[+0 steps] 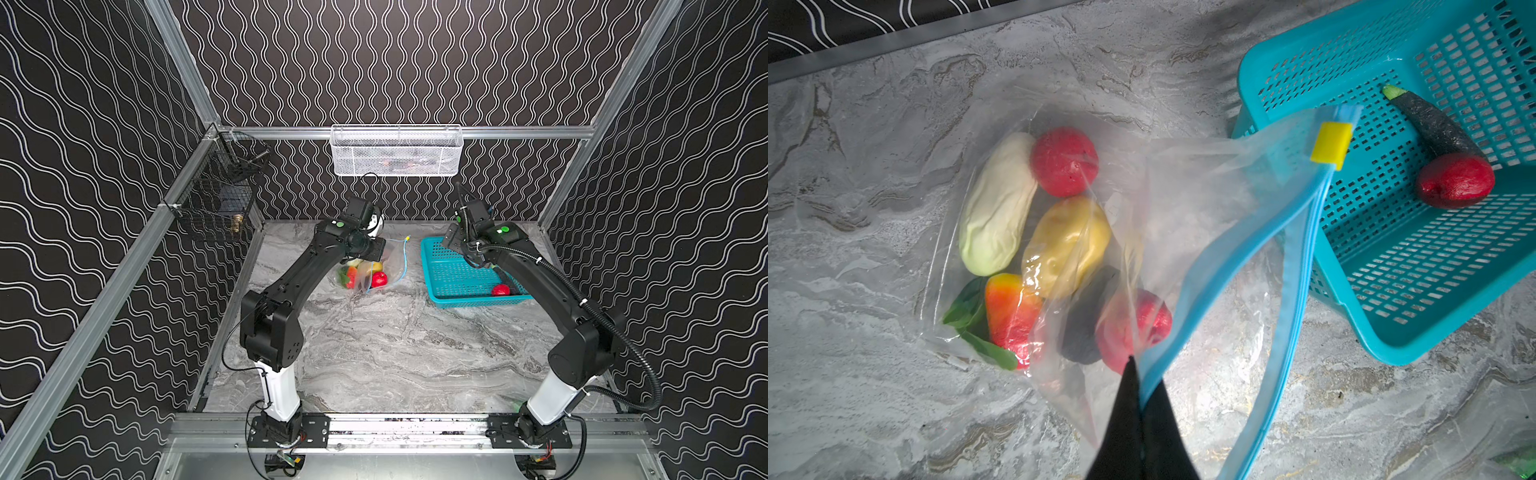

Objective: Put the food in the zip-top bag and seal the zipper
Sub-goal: 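Withdraw the open right gripper from the bag back over the teal basket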

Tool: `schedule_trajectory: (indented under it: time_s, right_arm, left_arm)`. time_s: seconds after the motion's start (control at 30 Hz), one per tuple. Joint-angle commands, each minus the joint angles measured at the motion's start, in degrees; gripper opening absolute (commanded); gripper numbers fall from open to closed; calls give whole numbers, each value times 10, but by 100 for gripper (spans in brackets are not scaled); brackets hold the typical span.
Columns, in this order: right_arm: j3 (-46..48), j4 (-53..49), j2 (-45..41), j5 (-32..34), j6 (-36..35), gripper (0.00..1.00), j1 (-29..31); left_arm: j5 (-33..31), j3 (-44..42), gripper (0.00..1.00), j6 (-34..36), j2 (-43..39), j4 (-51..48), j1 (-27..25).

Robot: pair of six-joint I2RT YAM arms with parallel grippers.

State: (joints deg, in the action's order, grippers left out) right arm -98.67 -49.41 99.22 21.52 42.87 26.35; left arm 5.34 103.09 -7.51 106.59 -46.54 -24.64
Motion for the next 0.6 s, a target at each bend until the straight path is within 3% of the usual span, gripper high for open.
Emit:
schedule_trajectory:
  time_s: [0.0,0.57]
  right_arm:
    - [6,-32,-3,1,4,99,-10]
    - [68,-42,-35,-52,-15,99,-88]
  left_arm:
    - [5,0,0,-7,-1,4,2]
    - [-5,0,0,-5,-6,3,4]
